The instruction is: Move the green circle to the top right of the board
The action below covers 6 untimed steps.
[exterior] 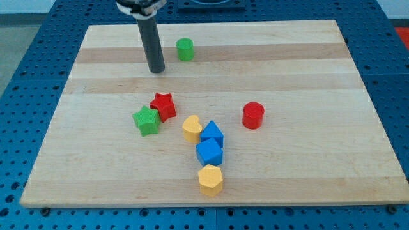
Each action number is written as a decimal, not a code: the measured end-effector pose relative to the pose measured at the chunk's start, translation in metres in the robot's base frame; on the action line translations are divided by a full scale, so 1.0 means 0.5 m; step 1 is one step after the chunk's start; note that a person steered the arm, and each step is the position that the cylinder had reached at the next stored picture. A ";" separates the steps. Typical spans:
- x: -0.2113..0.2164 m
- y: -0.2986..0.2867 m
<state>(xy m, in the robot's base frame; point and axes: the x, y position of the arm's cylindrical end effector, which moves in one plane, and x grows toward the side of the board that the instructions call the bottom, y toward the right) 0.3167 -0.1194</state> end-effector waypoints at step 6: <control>-0.053 0.480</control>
<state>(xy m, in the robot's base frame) 0.2902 0.1205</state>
